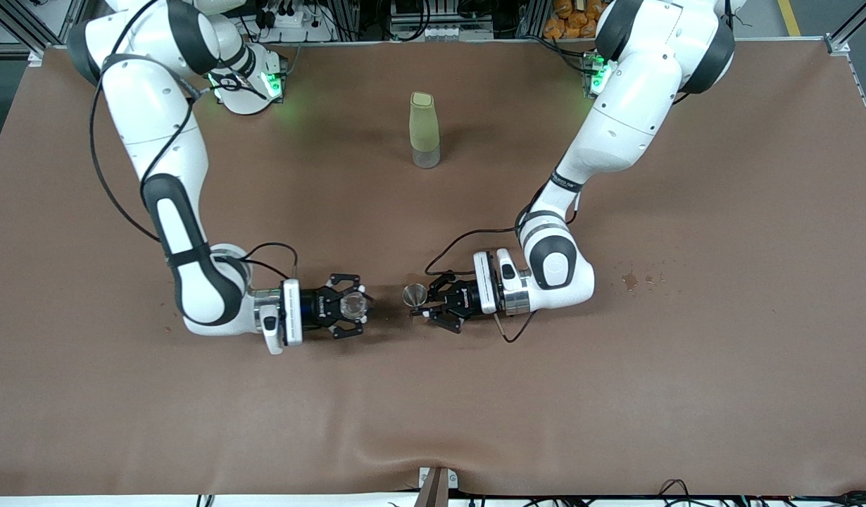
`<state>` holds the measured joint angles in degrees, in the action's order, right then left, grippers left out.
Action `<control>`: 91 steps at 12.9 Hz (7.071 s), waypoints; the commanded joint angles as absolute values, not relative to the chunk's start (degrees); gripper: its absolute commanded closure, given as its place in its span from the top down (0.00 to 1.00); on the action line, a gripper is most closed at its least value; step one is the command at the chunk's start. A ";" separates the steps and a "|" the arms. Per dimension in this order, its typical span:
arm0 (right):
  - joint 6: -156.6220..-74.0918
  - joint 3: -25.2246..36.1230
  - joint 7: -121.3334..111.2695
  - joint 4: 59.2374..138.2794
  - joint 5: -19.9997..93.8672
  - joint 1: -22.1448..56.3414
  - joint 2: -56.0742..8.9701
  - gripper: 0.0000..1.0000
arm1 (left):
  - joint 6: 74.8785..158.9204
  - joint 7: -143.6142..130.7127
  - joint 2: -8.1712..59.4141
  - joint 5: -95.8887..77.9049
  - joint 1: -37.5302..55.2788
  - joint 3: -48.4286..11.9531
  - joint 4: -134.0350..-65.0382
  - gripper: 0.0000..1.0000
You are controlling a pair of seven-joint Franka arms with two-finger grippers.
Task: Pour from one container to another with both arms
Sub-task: 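Lift the beaker with the right gripper while the left gripper brings the jigger, then tilt the beaker with the right gripper, pouring liquid into the held jigger, then turn the beaker upright with the right gripper while the left gripper withdraws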
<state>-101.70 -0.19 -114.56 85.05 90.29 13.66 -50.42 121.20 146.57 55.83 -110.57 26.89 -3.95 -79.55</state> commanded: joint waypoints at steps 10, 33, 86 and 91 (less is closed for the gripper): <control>-109.68 0.44 -99.59 97.27 96.84 20.47 -36.49 0.00 | 120.94 147.31 57.04 -113.46 27.33 -4.75 -78.84 0.00; -121.20 0.44 -52.32 107.23 99.76 30.40 -22.68 0.00 | 120.85 146.95 57.48 -113.29 26.72 -6.06 -79.19 0.00; -122.96 0.88 -45.77 101.07 99.77 24.18 -28.03 0.00 | 103.73 142.04 56.86 -94.77 9.51 -7.21 -82.62 0.00; -115.94 0.88 -60.26 100.55 91.69 16.63 -30.93 0.00 | 95.64 140.36 57.48 -82.90 -0.42 -7.21 -84.46 0.00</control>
<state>-119.14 1.65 -54.94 101.56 95.03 20.41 -29.26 98.51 140.96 57.83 -86.08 2.87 -6.52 -82.73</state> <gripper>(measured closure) 0.846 0.797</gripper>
